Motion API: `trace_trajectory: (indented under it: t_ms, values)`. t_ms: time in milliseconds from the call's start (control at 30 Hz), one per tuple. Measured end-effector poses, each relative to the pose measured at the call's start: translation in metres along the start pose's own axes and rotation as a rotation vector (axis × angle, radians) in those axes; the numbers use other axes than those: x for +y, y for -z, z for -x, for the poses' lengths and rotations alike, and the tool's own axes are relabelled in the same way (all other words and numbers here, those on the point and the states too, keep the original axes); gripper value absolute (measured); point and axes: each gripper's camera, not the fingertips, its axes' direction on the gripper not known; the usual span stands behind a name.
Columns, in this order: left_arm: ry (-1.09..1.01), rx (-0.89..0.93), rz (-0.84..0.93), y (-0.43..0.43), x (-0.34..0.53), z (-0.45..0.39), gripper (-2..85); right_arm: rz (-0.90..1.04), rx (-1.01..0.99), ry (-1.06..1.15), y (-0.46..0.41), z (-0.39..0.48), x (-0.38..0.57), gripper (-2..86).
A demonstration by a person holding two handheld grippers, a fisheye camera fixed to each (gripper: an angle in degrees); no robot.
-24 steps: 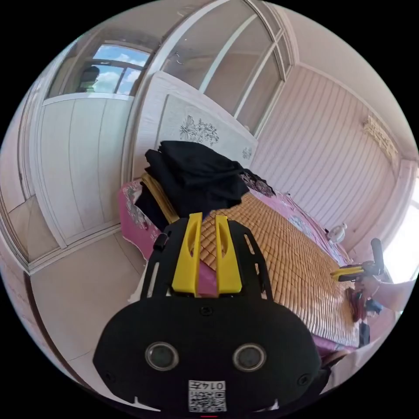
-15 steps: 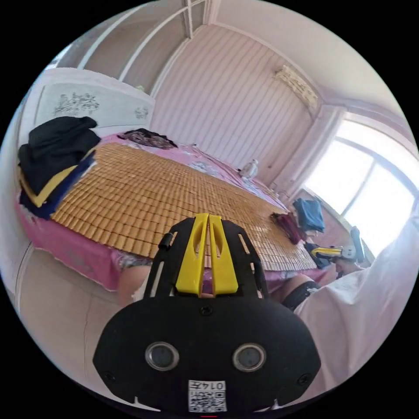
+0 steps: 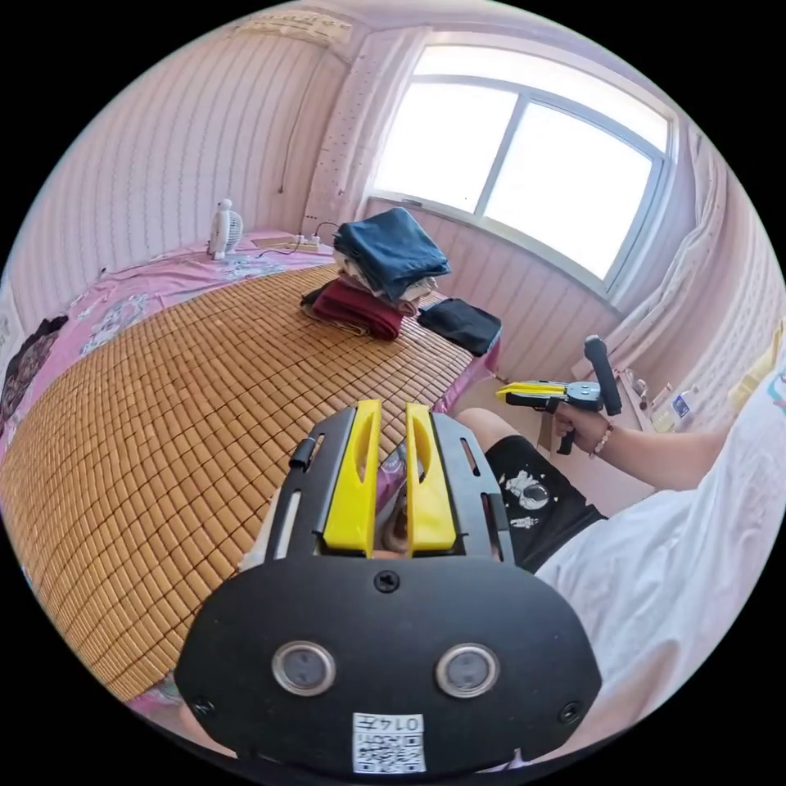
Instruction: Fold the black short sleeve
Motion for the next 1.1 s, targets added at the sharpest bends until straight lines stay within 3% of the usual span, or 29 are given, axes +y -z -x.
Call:
trace_trajectory:
  t_ms: [233, 500, 667, 867, 933, 1000, 1100]
  values:
    - [-0.183, 0.094, 0.121, -0.11, -0.2, -0.037, 7.8, -0.088, 0.044, -0.156, -0.011, -0.151, -0.004, 8.3]
    - [-0.283, 0.123, 0.244, -0.258, -0.402, -0.09, 8.6, -0.134, 0.133, -0.132, -0.068, -0.275, -0.056, 9.4]
    - [-0.312, 0.083, 0.344, -0.337, -0.461, -0.119, 11.0, 0.004, 0.217, -0.198, -0.133, -0.337, -0.062, 10.7]
    - [-0.312, -0.023, 0.468, -0.41, -0.508, -0.158, 11.6, -0.072, 0.139, -0.183, -0.134, -0.37, -0.039, 3.6]
    - [-0.303, -0.013, 0.476, -0.412, -0.516, -0.163, 10.1, -0.104, 0.073, -0.21, -0.129, -0.382, -0.032, 1.9]
    - [-0.306, 0.025, 0.503, -0.401, -0.52, -0.167, 3.3, -0.158, 0.013, -0.237, -0.118, -0.39, -0.024, 0.9]
    - [-0.296, 0.105, 0.433, -0.354, -0.514, -0.164, 1.4, -0.254, -0.035, -0.202, -0.088, -0.38, -0.017, 0.4]
